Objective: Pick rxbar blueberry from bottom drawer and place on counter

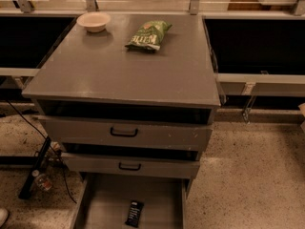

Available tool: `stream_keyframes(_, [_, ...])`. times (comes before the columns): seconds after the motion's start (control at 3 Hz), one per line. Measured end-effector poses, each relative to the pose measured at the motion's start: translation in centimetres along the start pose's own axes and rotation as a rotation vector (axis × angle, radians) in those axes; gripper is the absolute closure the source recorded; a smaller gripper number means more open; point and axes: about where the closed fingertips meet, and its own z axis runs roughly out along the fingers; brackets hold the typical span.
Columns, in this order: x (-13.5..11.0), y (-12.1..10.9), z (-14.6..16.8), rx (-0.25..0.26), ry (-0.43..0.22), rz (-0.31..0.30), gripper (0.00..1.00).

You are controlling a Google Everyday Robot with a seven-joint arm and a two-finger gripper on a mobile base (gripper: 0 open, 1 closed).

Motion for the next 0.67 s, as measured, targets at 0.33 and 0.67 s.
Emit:
stream_keyframes(0.33, [3.44, 2.44, -0.02, 0.044, 0.013, -0.171, 0.0])
stream_keyframes(0.67, [3.46, 2.36, 0.08, 0.048, 0.014, -0.172, 0.0])
